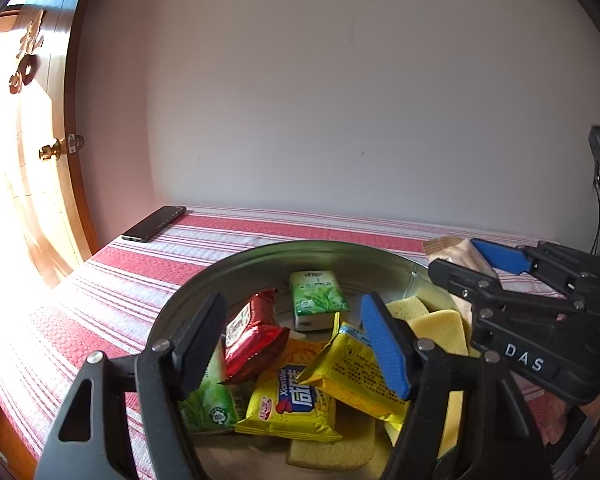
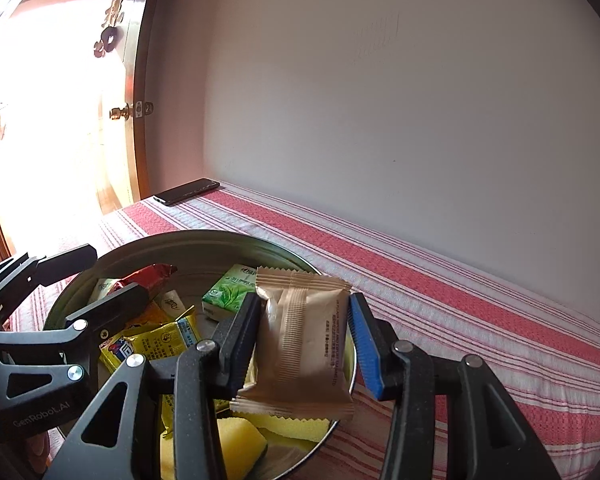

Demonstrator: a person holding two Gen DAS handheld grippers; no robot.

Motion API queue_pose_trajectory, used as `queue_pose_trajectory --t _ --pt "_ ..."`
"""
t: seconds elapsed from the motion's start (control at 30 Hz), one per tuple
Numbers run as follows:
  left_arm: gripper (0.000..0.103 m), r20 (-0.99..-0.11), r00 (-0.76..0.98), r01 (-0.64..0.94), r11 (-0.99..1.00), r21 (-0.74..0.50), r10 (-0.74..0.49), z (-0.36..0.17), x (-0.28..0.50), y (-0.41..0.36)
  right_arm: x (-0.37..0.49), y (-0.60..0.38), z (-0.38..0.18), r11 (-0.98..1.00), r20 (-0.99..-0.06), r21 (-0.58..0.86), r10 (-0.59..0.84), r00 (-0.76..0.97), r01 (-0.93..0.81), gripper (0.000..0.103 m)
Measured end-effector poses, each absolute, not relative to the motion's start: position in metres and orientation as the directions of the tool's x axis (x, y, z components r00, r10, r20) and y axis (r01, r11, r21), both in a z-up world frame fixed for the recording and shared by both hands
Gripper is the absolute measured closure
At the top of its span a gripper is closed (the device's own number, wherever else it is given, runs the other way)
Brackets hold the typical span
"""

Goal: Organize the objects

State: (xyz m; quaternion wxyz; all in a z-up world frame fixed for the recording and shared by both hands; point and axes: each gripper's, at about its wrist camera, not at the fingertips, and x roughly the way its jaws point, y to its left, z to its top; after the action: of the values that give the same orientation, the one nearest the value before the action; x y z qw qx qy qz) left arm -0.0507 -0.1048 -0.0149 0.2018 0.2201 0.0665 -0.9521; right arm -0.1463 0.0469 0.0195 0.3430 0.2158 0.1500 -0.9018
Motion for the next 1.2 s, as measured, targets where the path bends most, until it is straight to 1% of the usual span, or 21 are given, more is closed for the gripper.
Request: queue_pose_trajectory --t 0.03,0.07,0.1,0.17,0.23,0.27,0.43,0.47,0.63,0.73,0.93,1.2 --pt "0.029 -0.446 -0.821 0.415 -0.909 -0.037 -0.357 -0.015 -0.05 -0.105 -0.146 0.043 0.017 -0.716 -0.499 -0.133 -0.549 -0.671 0.685 0.053" --pt "0.026 -0.445 -0.82 0.419 -0.907 -0.037 -0.361 -0.015 -0.05 -0.105 -0.145 0.041 0.015 -0.716 -0.502 -0.14 -0.544 -0.672 0.684 0.051" --pt "0.022 -0.444 -0.82 0.422 -0.906 -0.041 -0.362 -0.015 -0.049 -0.106 -0.145 0.04 0.014 -0.714 -0.502 -0.14 -0.546 -0.671 0.686 0.045" --pt "0.018 -0.441 -0.82 0.427 -0.903 -0.049 -0.364 -0.016 -0.047 -0.109 -0.145 0.041 0.013 -0.721 -0.493 -0.126 -0.551 -0.674 0.681 0.039" --pt "0.013 -0.437 -0.822 0.431 -0.9 -0.059 -0.365 -0.015 -0.044 -0.111 -0.145 0.045 0.013 -0.725 -0.483 -0.102 -0.562 -0.671 0.681 0.03" --pt "0.01 -0.434 -0.823 0.433 -0.899 -0.062 -0.366 -0.014 -0.042 -0.112 -0.145 0.047 0.014 -0.727 -0.478 -0.094 -0.567 -0.671 0.681 0.029" --pt "0.001 -0.43 -0.823 0.434 -0.899 -0.053 -0.372 -0.013 -0.041 -0.108 -0.142 0.055 0.014 -0.737 -0.472 -0.083 -0.564 -0.677 0.671 0.029" --pt "0.0 -0.43 -0.82 0.438 -0.898 -0.047 -0.378 -0.012 -0.041 -0.107 -0.14 0.057 0.015 -0.737 -0.47 -0.083 -0.564 -0.679 0.67 0.029" --pt "0.0 -0.435 -0.808 0.455 -0.89 -0.031 -0.398 -0.01 -0.037 -0.107 -0.133 0.062 0.018 -0.745 -0.454 -0.079 -0.565 -0.689 0.663 0.029" --pt "0.0 -0.439 -0.803 0.466 -0.884 -0.043 -0.402 -0.008 -0.034 -0.11 -0.132 0.066 0.02 -0.747 -0.447 -0.073 -0.567 -0.691 0.66 0.029" --pt "0.0 -0.434 -0.805 0.472 -0.88 -0.052 -0.405 -0.005 -0.031 -0.114 -0.129 0.068 0.021 -0.746 -0.444 -0.069 -0.572 -0.69 0.662 0.028" --pt "0.0 -0.425 -0.809 0.461 -0.887 -0.029 -0.406 -0.008 -0.031 -0.109 -0.124 0.066 0.018 -0.734 -0.448 -0.073 -0.58 -0.68 0.675 0.028"
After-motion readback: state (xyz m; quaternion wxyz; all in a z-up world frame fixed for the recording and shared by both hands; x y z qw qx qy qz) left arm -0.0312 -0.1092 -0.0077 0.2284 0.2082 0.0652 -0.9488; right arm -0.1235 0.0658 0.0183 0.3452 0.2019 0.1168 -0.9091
